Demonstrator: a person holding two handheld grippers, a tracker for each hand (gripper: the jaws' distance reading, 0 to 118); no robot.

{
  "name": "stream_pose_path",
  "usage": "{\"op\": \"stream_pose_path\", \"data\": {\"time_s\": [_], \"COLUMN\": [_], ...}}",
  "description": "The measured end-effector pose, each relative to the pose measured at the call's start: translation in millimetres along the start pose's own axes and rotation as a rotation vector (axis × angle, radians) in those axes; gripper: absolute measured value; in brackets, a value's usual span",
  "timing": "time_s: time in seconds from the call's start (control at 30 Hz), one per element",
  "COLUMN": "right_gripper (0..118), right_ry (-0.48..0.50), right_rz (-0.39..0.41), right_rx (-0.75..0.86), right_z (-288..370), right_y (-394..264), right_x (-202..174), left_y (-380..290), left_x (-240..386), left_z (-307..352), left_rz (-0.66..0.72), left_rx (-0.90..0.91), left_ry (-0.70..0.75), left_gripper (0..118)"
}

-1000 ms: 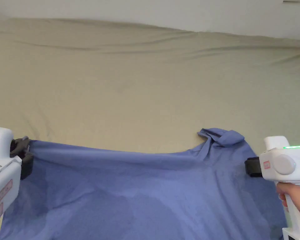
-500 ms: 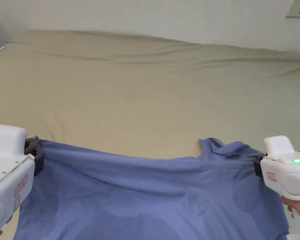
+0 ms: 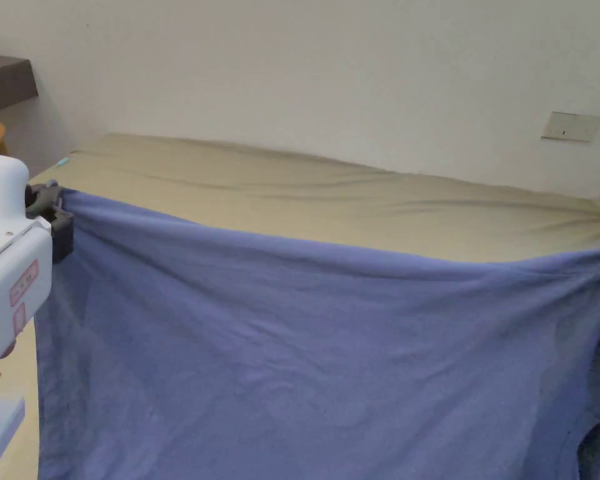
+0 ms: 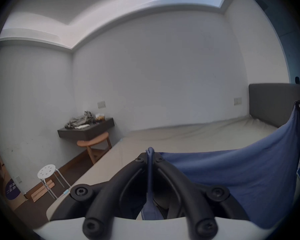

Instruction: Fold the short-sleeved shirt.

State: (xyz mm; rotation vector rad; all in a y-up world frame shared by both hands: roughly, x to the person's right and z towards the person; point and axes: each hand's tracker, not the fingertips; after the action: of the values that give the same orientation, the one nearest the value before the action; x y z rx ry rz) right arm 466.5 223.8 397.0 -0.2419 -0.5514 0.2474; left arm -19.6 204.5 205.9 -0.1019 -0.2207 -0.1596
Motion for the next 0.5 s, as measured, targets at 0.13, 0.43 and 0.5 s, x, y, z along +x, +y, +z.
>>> {"op": "stream_pose_path", "data": {"time_s": [0.13,0.43,0.5], "right_gripper": [5,5,5], "right_ry": [-0.022,-0.128,-0.123], "right_rz": [-0.038,0.015,0.009], "right_rx": [0.086,0.297,0.325], "right_z": [45.0,104.9,111.1], "right_y": [30.4,91.3,104.5], "right_x": [14.1,37.4,43.8], "left_y": [34.2,98.8,112.0], "left_x": [-13.0,-37.0,-39.1], "left_z": [40.2,90.3,92.9], "left_rz": [0.009,0.073,0.068], "left_rx": [0.100,0.260,0.281], "left_ry": [0.013,0.026,0.044], "left_gripper": [2,2,2]}}
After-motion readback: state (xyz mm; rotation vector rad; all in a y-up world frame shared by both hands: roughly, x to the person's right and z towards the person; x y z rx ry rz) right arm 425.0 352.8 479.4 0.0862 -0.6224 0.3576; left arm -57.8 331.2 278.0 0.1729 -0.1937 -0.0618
